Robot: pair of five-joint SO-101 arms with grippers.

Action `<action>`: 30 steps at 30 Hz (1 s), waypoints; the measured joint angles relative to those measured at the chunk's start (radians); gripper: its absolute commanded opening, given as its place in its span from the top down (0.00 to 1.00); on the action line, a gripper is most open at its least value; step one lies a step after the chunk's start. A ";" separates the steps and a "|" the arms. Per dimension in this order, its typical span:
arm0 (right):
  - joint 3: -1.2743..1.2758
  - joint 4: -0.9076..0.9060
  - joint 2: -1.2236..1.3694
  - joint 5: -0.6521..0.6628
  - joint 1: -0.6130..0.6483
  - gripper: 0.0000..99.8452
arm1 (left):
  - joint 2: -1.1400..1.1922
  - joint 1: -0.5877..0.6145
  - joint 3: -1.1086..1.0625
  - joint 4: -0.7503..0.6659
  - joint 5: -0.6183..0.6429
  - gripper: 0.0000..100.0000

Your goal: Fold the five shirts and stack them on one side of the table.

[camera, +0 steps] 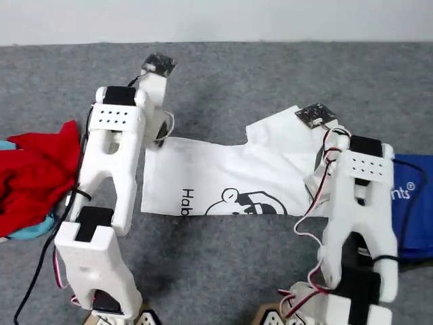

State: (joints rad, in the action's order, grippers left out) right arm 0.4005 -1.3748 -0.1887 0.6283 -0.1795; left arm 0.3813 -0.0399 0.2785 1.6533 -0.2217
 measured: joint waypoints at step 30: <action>0.057 -0.057 -0.199 0.000 0.003 0.83 | 0.166 0.046 -0.298 -0.080 -0.098 0.90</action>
State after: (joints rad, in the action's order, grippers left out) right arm 0.4572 -1.4316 -0.3882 0.6283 -0.1765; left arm 0.5470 0.0061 -0.0192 1.5735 -0.3199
